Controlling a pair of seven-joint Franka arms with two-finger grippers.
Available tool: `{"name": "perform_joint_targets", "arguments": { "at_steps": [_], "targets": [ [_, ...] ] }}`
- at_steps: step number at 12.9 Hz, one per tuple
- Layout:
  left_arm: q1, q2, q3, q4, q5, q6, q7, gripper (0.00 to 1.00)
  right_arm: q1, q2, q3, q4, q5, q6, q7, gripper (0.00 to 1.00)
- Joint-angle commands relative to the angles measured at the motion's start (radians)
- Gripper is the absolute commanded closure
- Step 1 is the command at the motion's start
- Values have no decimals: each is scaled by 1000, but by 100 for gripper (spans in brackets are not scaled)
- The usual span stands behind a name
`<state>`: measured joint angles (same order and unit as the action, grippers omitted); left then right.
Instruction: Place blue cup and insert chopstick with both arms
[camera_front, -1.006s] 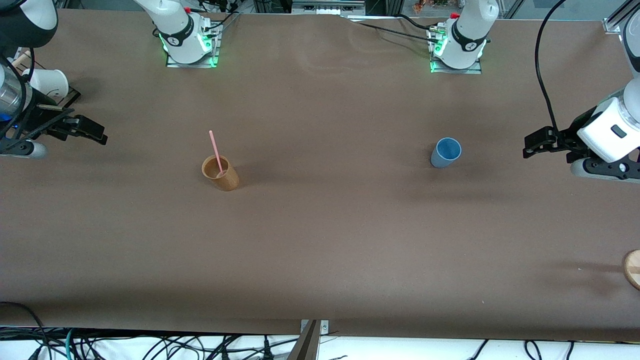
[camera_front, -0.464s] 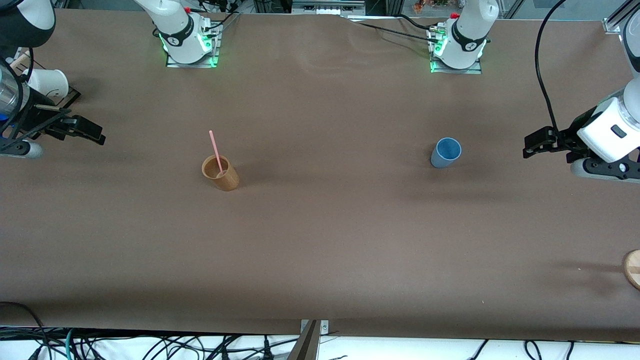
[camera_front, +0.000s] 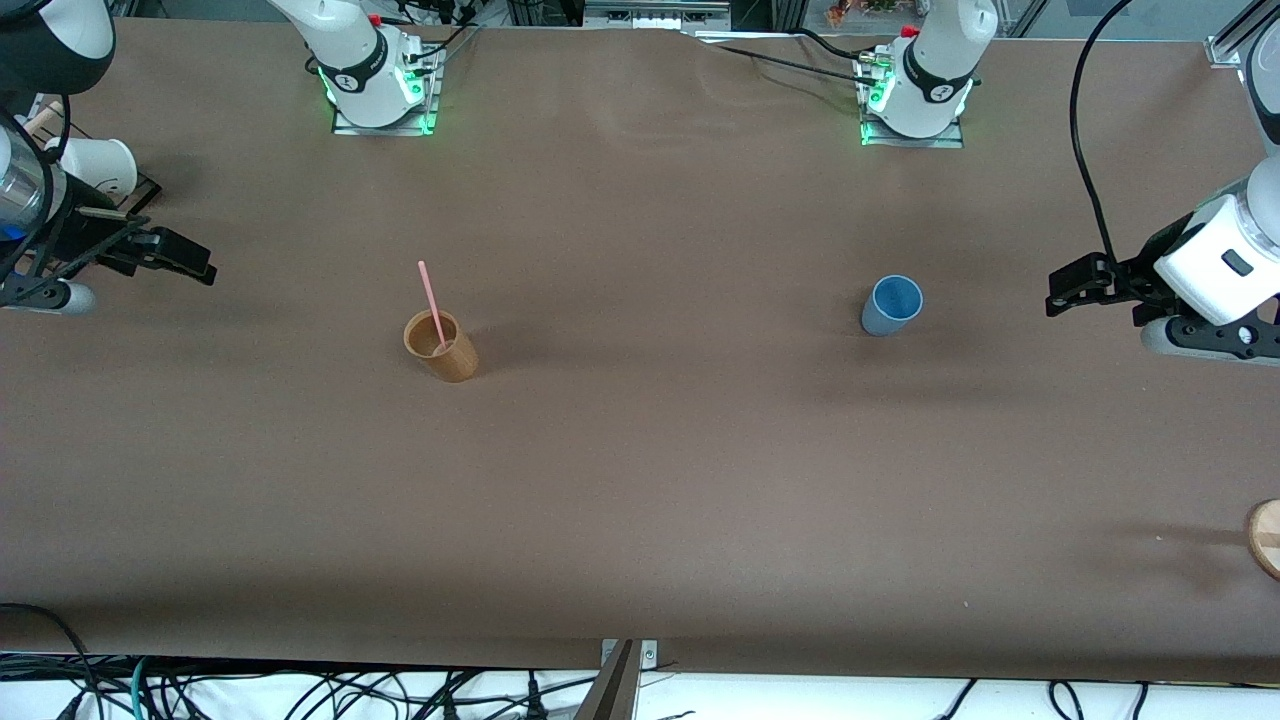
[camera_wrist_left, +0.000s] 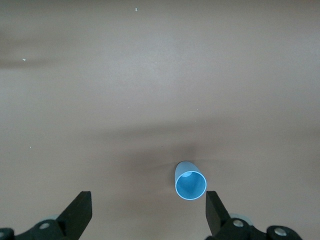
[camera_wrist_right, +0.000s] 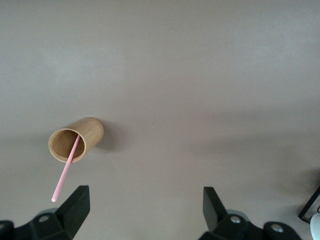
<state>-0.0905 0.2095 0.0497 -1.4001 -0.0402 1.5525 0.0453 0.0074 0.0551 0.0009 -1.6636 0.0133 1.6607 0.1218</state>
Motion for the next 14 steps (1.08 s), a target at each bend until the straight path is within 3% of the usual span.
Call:
{"name": "perform_joint_targets", "arguments": {
  "at_steps": [1, 9, 14],
  "targets": [
    [0, 18, -1, 35, -21, -2, 21, 0, 5, -6, -2, 7, -13, -13, 10, 0],
    [8, 27, 2, 30, -9, -3, 11, 0, 6, -3, -2, 7, -13, -15, 7, 0],
    [6, 138, 2, 13, -3, -2, 14, 0, 6, -5, -2, 7, -13, -15, 1, 0]
  ]
}}
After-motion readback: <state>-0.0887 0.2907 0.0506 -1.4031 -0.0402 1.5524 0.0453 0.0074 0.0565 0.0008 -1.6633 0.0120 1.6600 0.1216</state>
